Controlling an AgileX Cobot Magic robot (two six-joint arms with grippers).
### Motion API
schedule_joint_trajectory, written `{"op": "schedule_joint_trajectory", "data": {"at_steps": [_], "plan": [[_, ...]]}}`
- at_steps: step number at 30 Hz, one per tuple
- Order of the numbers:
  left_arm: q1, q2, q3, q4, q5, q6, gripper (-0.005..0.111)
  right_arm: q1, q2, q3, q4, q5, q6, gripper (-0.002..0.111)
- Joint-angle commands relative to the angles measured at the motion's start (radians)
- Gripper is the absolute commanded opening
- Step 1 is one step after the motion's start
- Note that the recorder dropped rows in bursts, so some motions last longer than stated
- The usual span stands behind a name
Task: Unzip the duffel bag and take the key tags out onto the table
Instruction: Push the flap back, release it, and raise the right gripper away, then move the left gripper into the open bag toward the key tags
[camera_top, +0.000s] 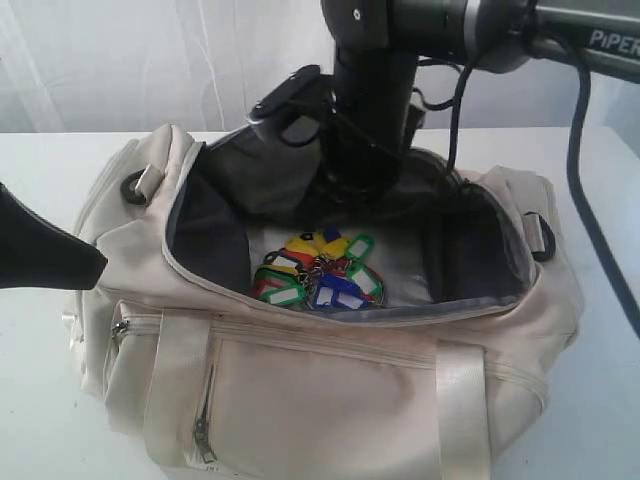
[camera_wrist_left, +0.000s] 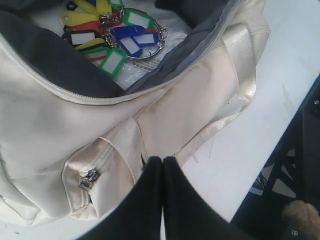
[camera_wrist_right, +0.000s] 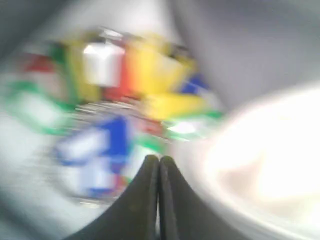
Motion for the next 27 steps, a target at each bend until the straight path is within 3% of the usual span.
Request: {"op": "schedule_joint_trajectory", "data": {"at_steps": [1, 9, 15, 24, 27], "plan": [[-0.003, -0.008, 0.006, -0.023, 0.019, 0.003, 0.0, -0.054, -0.012, 0.01, -0.28, -0.069, 0.19, 0.0], [-0.003, -0.008, 0.006, -0.023, 0.02, 0.003, 0.0, -0.198, 0.016, 0.01, -0.306, -0.287, 0.304, 0.0], [-0.003, -0.008, 0.006, -0.026, 0.024, 0.003, 0.0, -0.315, 0.06, 0.01, -0.306, -0.209, 0.411, 0.0], [-0.003, -0.008, 0.006, -0.025, 0.024, 0.011, 0.0, -0.313, -0.225, 0.017, -0.147, -0.3, 0.365, 0.0], [-0.003, -0.008, 0.006, -0.025, 0.024, 0.011, 0.0, -0.306, -0.343, 0.109, -0.126, -0.338, 0.348, 0.0]]}}
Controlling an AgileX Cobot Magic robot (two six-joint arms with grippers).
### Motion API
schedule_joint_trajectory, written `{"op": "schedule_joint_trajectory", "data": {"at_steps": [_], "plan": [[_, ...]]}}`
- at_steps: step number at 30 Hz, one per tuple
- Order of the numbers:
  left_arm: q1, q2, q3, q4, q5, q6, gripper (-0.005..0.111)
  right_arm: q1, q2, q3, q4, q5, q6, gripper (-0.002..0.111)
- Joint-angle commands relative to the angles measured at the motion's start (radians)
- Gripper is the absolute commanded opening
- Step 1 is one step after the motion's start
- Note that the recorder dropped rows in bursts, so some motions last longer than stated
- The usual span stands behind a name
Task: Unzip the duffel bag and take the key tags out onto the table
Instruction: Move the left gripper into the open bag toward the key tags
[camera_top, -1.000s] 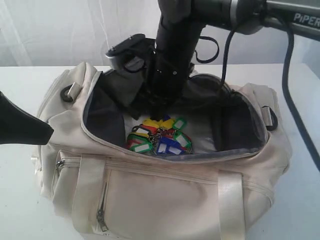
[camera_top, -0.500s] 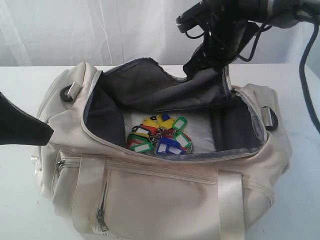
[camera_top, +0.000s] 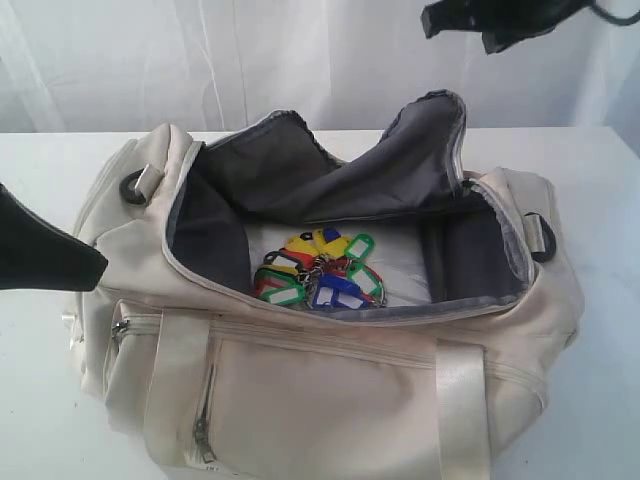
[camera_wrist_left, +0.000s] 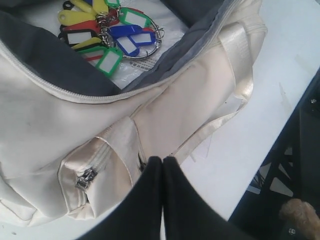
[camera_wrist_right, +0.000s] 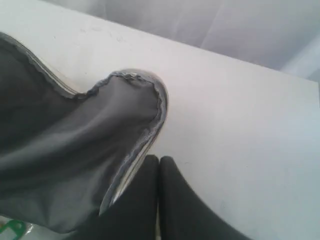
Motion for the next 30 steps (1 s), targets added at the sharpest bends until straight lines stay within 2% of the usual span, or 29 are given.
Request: {"op": "schedule_joint_trajectory", "data": {"at_steps": [1, 4, 10, 15, 20, 24, 27, 30], "plan": [[-0.003, -0.008, 0.006, -0.019, 0.018, 0.007, 0.0, 0.01, -0.176, 0.172, 0.025, -0.062, -0.029, 0.0], [-0.003, -0.008, 0.006, -0.019, 0.009, 0.006, 0.0, 0.01, -0.354, 0.403, 0.044, -0.083, -0.029, 0.0], [-0.003, -0.008, 0.008, -0.017, 0.012, 0.026, 0.0, 0.01, -0.572, 0.595, -0.01, -0.011, -0.029, 0.0], [-0.003, -0.006, 0.012, -0.017, -0.023, 0.14, 0.0, 0.01, -0.625, 0.6, -0.01, -0.003, -0.029, 0.0], [-0.003, 0.017, 0.06, -0.098, -0.192, 0.129, 0.0, 0.01, -0.64, 0.6, -0.01, -0.003, -0.029, 0.0], [-0.009, 0.113, -0.008, -0.119, -0.133, 0.129, 0.0, 0.01, -0.64, 0.6, -0.008, -0.002, -0.029, 0.0], [-0.055, 0.212, -0.103, -0.12, -0.12, 0.129, 0.0, 0.01, -0.64, 0.6, -0.008, -0.002, -0.029, 0.0], [-0.146, 0.324, -0.224, -0.107, -0.128, 0.125, 0.0, 0.01, -0.64, 0.6, -0.008, 0.0, -0.029, 0.0]]}}
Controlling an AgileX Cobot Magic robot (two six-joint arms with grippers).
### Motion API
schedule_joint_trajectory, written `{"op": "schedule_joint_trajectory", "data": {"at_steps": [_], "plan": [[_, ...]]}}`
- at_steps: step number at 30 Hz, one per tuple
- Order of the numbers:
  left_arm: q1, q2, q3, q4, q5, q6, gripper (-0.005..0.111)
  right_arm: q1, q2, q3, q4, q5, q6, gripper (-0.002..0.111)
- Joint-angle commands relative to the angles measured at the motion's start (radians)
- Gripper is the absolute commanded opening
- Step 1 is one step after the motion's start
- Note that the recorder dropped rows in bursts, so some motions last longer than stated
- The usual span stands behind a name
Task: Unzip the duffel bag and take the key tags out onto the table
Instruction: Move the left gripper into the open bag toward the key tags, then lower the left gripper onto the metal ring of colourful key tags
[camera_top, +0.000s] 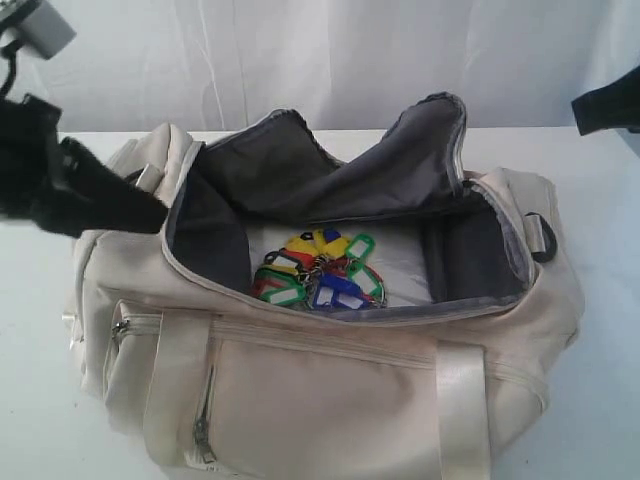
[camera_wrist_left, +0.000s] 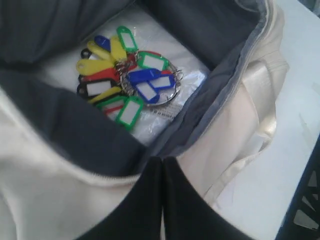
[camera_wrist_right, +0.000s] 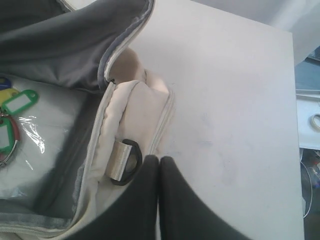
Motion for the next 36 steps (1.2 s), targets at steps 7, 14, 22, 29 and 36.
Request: {"op": "schedule_joint_trajectory", "data": {"at_steps": [7, 14, 22, 29, 36], "plan": [[-0.284, 0.441, -0.401, 0.245, -0.139, -0.164, 0.0, 0.001, -0.007, 0.006, -0.007, 0.003, -0.008, 0.0], [-0.363, 0.653, -0.483, 0.277, -0.002, -0.179, 0.0, 0.001, -0.007, 0.006, -0.007, 0.003, -0.008, 0.0], [-0.516, 0.702, -0.483, 0.495, 0.116, -0.28, 0.0, 0.001, -0.007, 0.006, -0.007, 0.003, -0.008, 0.0], [-0.578, 0.702, -0.437, 0.522, 0.091, -0.31, 0.0, 0.001, -0.007, 0.006, -0.007, 0.003, -0.008, 0.0], [-0.57, 0.659, -0.437, 0.643, -0.056, -0.383, 0.0, 0.001, -0.007, 0.006, -0.007, 0.001, -0.008, 0.0]]}}
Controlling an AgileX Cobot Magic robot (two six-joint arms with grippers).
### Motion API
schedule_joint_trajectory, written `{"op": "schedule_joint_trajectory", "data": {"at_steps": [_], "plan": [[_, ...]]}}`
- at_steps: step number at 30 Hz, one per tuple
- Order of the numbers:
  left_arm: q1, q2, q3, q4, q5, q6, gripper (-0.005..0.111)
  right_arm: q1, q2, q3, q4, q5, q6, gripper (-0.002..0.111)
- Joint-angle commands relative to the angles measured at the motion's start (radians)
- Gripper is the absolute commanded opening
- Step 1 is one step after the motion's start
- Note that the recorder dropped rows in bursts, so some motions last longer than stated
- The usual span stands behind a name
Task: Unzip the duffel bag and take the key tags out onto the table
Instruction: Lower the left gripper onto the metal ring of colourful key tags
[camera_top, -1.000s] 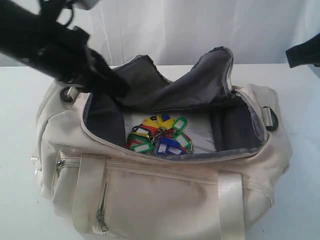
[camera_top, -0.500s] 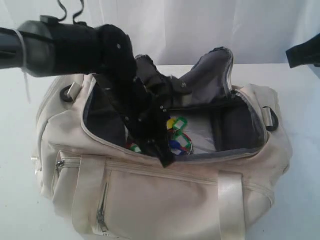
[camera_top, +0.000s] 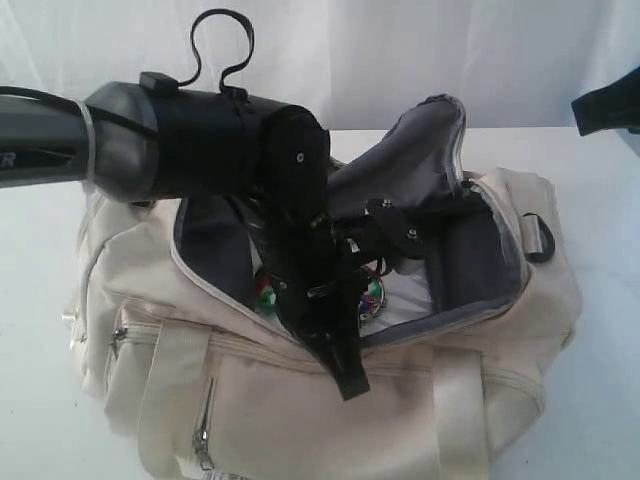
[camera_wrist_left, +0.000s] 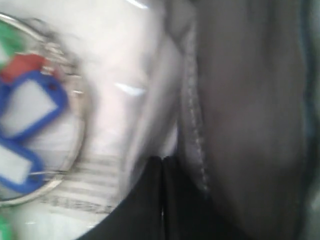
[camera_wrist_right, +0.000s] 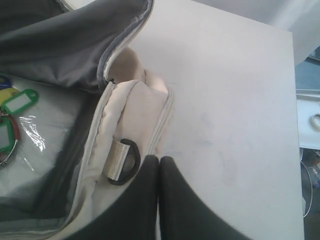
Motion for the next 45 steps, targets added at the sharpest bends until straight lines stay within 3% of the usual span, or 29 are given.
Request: {"op": "schedule_joint_trajectory", "data": {"at_steps": [1, 6, 9, 12, 16, 20, 32, 37, 42, 45], "plan": [[-0.002, -0.048, 0.007, 0.08, -0.096, -0.044, 0.0, 0.001, -0.007, 0.006, -0.007, -0.001, -0.008, 0.0], [-0.002, -0.064, 0.007, 0.132, -0.158, -0.042, 0.0, 0.001, -0.007, 0.006, -0.007, 0.002, -0.008, 0.0], [-0.002, -0.062, 0.007, 0.134, -0.152, -0.04, 0.01, 0.001, -0.007, 0.006, -0.007, 0.002, -0.008, 0.0], [-0.002, -0.062, 0.007, 0.134, -0.148, -0.038, 0.033, 0.001, -0.007, 0.006, -0.007, 0.002, -0.008, 0.0], [-0.002, -0.058, 0.009, 0.134, -0.148, 0.042, 0.072, 0.001, -0.007, 0.006, -0.007, 0.002, -0.008, 0.0], [-0.002, -0.026, 0.009, 0.134, -0.184, 0.047, 0.083, 0.001, -0.007, 0.006, -0.007, 0.002, -0.008, 0.0], [-0.002, 0.089, 0.009, 0.134, -0.252, -0.059, 0.077, 0.001, -0.007, 0.006, -0.007, 0.002, -0.008, 0.0], [-0.002, 0.094, 0.009, 0.134, -0.221, -0.065, 0.046, 0.001, -0.007, 0.006, -0.007, 0.003, -0.008, 0.0], [-0.002, 0.088, 0.007, 0.134, -0.167, -0.065, 0.004, 0.001, -0.007, 0.006, -0.007, 0.003, -0.018, 0.0], [-0.002, 0.058, 0.007, 0.136, -0.158, -0.067, 0.0, 0.001, -0.007, 0.006, -0.007, 0.003, -0.015, 0.0]]}}
